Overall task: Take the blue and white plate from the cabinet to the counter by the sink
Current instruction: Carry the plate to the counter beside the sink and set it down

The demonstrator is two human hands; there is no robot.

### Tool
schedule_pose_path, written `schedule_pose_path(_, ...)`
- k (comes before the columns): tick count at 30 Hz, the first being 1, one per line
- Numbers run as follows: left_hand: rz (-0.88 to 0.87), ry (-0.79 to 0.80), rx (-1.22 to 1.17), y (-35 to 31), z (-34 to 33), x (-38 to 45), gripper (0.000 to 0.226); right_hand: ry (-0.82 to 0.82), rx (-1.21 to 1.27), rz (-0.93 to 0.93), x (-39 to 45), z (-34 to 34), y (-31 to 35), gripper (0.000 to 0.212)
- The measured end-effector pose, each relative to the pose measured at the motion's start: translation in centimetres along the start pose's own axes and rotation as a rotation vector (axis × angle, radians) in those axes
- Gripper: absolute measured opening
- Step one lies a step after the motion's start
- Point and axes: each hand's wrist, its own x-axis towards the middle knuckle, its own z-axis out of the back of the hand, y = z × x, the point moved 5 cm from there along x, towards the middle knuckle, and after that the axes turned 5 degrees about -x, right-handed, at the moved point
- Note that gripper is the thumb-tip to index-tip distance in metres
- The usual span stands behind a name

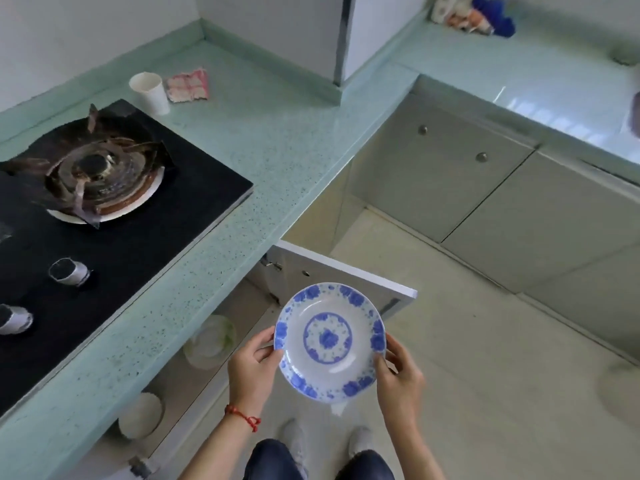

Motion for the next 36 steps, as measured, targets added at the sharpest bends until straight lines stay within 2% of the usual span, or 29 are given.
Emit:
schedule_pose_path(19,-0.158,0.473,0.062,-5.5,-18.6,-8.8,0.033,-0.426,0.202,-0.081,-3.9,21.0,-3.6,0.033)
schedule_pose_path(36,-0.204,0.643,0.048,-7.2,-32.0,-18.0,0.035,-0.619,0.217,-0.072,-4.2,36.1,-7.5,0.035)
